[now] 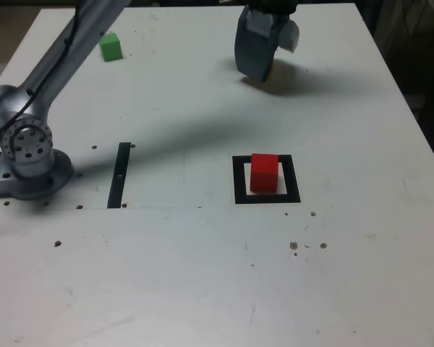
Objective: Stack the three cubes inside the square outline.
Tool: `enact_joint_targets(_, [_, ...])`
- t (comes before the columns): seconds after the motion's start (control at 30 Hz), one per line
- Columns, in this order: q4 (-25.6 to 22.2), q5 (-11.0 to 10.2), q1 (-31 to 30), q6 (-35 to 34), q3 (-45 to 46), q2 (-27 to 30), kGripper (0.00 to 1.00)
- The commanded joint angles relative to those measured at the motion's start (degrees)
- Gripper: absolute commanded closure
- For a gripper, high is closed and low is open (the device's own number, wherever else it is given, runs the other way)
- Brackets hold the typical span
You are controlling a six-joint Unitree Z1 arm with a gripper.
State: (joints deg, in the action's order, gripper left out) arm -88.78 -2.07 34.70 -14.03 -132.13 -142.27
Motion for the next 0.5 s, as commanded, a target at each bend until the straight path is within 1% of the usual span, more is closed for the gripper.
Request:
enact_joint_targets(0.0, [-0.54,0.40,0.10,-0.11,-0.36,-0.37,0.25])
enact_joint_targets(0.07, [-0.66,0.62,0.10,-0.12,-0.44,-0.41,0.34])
enact_joint_targets(0.2, [-0.34,-0.08,-0.02,-0.04,-0.86,-0.42,0.58])
enact_joint_targets(0.27, [-0.16,-0.54,-0.10,0.08,-1.16,-0.40,0.65])
enact_joint_targets(0.33, [-0.12,-0.80,-0.16,0.22,-1.41,-0.40,0.68])
enact_joint_targets(0.47, [-0.45,-0.66,-0.16,0.46,-1.56,-0.45,0.68])
